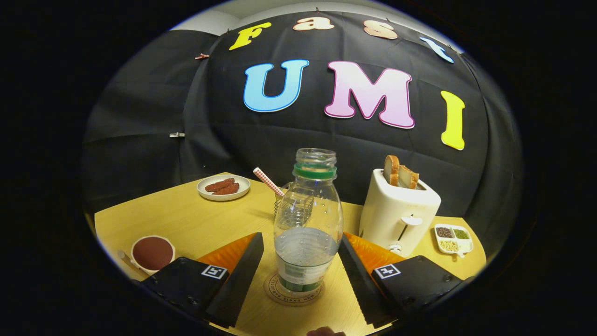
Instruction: Take the bottle from table, then pour the juice into the cup, finally place the bottle on the coaster
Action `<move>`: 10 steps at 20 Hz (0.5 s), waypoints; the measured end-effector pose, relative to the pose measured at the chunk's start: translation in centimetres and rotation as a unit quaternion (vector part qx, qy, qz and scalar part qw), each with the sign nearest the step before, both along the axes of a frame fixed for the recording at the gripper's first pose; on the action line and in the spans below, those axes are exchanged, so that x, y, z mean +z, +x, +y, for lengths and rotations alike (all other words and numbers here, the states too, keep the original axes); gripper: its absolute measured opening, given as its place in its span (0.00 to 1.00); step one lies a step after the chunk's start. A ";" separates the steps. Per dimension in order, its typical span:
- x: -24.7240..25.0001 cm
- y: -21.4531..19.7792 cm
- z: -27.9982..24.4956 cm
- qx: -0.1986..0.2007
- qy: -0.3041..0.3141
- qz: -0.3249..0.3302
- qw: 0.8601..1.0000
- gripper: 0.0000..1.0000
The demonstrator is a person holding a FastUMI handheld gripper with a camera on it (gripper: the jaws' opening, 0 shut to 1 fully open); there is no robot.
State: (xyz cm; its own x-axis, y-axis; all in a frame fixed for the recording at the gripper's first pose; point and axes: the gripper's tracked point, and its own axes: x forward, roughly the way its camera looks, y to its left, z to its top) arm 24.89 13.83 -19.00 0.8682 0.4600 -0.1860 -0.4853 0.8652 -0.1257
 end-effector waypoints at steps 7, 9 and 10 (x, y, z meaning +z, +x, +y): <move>6.7 -3.3 -2.1 -0.036 0.006 -0.041 0.999 0.98; 9.5 -4.7 -3.2 -0.050 0.010 -0.044 0.998 0.98; 11.0 -5.5 -3.7 -0.057 0.013 -0.046 0.997 0.98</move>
State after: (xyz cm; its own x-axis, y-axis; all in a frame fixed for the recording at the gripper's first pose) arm 19.38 10.10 -8.02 0.9280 0.3609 -0.0930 -0.3711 0.9177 -0.1416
